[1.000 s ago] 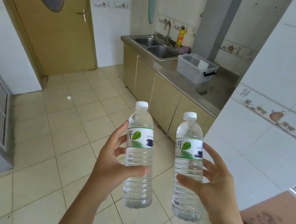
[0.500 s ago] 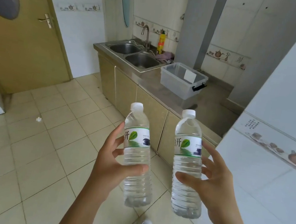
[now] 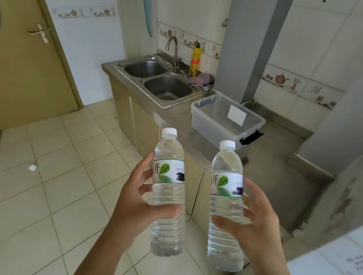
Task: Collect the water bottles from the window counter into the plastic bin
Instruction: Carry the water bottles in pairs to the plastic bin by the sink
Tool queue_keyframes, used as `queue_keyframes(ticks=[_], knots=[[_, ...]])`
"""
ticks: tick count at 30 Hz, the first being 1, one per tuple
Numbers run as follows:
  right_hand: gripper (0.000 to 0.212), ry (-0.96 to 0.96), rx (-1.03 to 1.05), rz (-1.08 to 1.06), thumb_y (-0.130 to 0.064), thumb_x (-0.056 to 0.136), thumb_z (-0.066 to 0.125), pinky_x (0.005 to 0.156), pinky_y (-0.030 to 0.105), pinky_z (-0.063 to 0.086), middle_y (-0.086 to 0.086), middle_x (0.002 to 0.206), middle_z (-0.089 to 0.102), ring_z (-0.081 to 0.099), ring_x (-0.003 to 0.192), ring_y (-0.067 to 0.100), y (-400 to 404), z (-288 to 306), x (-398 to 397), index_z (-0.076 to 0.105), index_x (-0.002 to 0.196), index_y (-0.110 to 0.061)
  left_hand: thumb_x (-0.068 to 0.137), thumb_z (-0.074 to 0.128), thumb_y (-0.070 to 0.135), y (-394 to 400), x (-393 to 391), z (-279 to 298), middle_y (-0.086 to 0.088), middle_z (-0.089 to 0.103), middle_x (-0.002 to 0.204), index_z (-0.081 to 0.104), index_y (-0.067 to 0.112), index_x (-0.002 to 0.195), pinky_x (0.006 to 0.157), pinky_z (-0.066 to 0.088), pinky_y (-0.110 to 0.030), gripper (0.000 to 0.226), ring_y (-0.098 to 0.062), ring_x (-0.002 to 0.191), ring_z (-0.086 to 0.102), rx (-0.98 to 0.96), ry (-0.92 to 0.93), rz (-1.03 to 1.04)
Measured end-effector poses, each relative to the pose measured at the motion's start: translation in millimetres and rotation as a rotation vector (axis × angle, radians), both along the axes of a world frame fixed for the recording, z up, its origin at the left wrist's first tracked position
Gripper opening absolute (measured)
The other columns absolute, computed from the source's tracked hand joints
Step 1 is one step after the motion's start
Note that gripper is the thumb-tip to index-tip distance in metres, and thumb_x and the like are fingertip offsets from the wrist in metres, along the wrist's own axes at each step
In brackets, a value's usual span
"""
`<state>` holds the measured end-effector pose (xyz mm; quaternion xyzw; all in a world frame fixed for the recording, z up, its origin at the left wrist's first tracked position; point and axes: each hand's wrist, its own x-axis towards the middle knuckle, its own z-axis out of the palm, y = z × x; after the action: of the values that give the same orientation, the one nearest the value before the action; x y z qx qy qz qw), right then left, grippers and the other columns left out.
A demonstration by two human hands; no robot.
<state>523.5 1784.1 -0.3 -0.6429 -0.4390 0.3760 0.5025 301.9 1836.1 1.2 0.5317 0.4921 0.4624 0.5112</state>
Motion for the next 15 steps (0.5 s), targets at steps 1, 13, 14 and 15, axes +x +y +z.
queue_keyframes(ticks=[1, 13, 14, 15], knots=[[0.088, 0.000, 0.002, -0.005, -0.002, 0.050, 0.091, 0.065, 0.009, 0.047, -0.016, 0.104, 0.069, 0.066, 0.092, 0.000, 13.6, -0.6, 6.4, 0.055, 0.119, -0.042, 0.031, 0.094, 0.025, 14.0, 5.9, 0.4, 0.020, 0.063, 0.127, 0.046, 0.072, 0.117, 0.084, 0.057, -0.038, 0.110, -0.005, 0.112, 0.062, -0.010, -0.006, 0.002], [0.091, 0.049, -0.021, -0.192, 0.003, 0.051, 0.089, 0.066, 0.012, 0.049, -0.011, 0.106, 0.071, 0.067, 0.086, -0.001, 179.7, -16.4, 85.0, 0.052, 0.119, -0.046, 0.031, 0.093, 0.023, 218.0, 98.7, -15.1, 0.025, 0.066, 0.120, 0.050, 0.072, 0.112, 0.075, 0.057, -0.027, 0.104, 0.001, 0.103, 0.066, -0.029, -0.004, -0.198], [0.090, 0.053, -0.028, -0.210, 0.002, 0.052, 0.089, 0.068, 0.013, 0.048, -0.012, 0.108, 0.070, 0.067, 0.089, 0.000, 195.0, -16.6, 92.4, 0.052, 0.116, -0.049, 0.033, 0.093, 0.020, 239.1, 109.1, -15.3, 0.024, 0.067, 0.120, 0.050, 0.070, 0.115, 0.076, 0.059, -0.031, 0.105, 0.001, 0.103, 0.066, -0.033, -0.007, -0.229], [0.089, 0.059, -0.037, -0.227, 0.001, 0.053, 0.088, 0.068, 0.014, 0.047, -0.012, 0.109, 0.069, 0.066, 0.092, 0.002, 210.5, -16.6, 99.6, 0.051, 0.113, -0.052, 0.035, 0.094, 0.018, 260.3, 119.6, -15.4, 0.023, 0.067, 0.122, 0.049, 0.067, 0.120, 0.080, 0.059, -0.036, 0.108, 0.000, 0.104, 0.066, -0.031, -0.005, -0.264]])
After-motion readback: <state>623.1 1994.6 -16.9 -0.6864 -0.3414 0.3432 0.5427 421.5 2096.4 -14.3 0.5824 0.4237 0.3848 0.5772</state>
